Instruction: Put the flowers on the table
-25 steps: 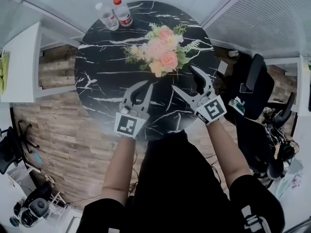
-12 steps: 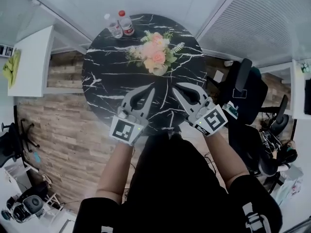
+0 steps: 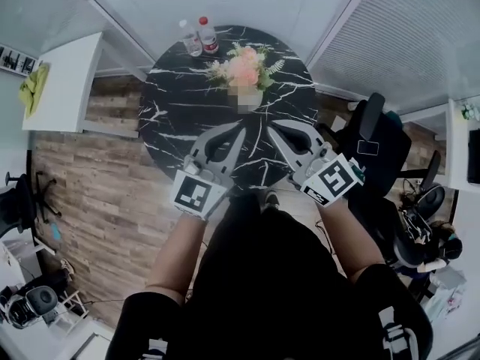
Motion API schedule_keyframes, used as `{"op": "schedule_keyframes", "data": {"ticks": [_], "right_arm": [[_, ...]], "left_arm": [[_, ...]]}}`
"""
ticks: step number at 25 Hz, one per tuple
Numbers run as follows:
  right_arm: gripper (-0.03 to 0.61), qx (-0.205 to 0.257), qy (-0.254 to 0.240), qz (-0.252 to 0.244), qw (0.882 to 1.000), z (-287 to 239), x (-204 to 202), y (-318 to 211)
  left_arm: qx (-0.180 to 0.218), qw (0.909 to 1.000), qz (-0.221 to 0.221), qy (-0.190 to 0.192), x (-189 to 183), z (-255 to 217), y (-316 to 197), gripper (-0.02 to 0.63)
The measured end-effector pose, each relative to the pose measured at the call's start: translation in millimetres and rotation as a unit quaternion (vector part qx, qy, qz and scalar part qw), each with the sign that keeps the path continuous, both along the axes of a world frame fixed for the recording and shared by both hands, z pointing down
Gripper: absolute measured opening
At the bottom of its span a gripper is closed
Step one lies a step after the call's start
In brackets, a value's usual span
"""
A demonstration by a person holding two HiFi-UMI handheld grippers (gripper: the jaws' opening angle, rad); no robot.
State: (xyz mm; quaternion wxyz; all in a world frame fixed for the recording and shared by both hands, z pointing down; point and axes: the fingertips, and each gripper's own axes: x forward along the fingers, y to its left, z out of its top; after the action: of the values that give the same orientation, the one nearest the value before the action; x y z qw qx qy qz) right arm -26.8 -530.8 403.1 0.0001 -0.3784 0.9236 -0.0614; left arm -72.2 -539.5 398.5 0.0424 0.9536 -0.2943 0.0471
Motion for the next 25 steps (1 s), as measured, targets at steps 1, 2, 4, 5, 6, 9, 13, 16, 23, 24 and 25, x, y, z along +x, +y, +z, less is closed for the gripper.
{"op": "schedule_keyframes", "data": {"ticks": [1, 2, 4, 5, 6, 9, 13, 16, 23, 24, 25], "right_arm": [[0.02, 0.001, 0.001, 0.0, 1.0, -3.4, -0.8, 2.5], [0.02, 0.003, 0.002, -0.001, 1.0, -6.8, -2.0, 4.6], [0.02, 0.008, 0.001, -0.003, 1.0, -13.9, -5.1, 9.1], [0.02, 0.011, 0.0, -0.004, 1.0, -17.3, -6.6, 11.7], [0.02, 0.012, -0.001, -0.004, 1.0, -20.3, -7.8, 14.0], [0.02, 0.017, -0.005, -0.006, 1.0, -26.8, -10.0, 17.1], [0.02, 0.026, 0.003, -0.007, 1.0, -31.7, -10.3, 24.0], [0.02, 0.031, 0.015, -0.007, 0.999, -32.4, -13.1, 28.3], [0.02, 0.029, 0.019, -0.007, 0.999, -30.5, -14.7, 31.6], [0.02, 0.029, 0.02, -0.009, 0.999, -30.1, -15.4, 32.5], [0.02, 0.03, 0.021, -0.011, 0.999, -29.9, -16.5, 33.6]], "left_arm": [[-0.001, 1.0, 0.0, -0.005, 0.0, -0.4, 3.6, 0.012], [-0.003, 1.0, 0.001, -0.006, -0.1, -1.8, 6.8, 0.012], [-0.005, 1.0, 0.002, -0.004, -1.1, -7.2, 13.1, 0.012], [-0.008, 1.0, 0.001, 0.0, -2.0, -9.8, 16.0, 0.012], [-0.011, 0.9999, 0.0, 0.004, -3.1, -11.9, 18.5, 0.012], [-0.007, 1.0, -0.002, 0.004, -5.5, -17.8, 21.7, 0.012], [0.007, 1.0, 0.004, 0.005, -4.1, -25.5, 28.5, 0.012], [0.009, 0.9999, 0.009, 0.006, -3.9, -28.8, 33.8, 0.012], [0.018, 0.9996, 0.014, 0.015, -1.8, -32.7, 36.6, 0.012], [0.016, 0.9997, 0.014, 0.014, -2.2, -32.1, 37.8, 0.012], [0.012, 0.9997, 0.014, 0.015, -3.1, -31.1, 39.2, 0.012]]}}
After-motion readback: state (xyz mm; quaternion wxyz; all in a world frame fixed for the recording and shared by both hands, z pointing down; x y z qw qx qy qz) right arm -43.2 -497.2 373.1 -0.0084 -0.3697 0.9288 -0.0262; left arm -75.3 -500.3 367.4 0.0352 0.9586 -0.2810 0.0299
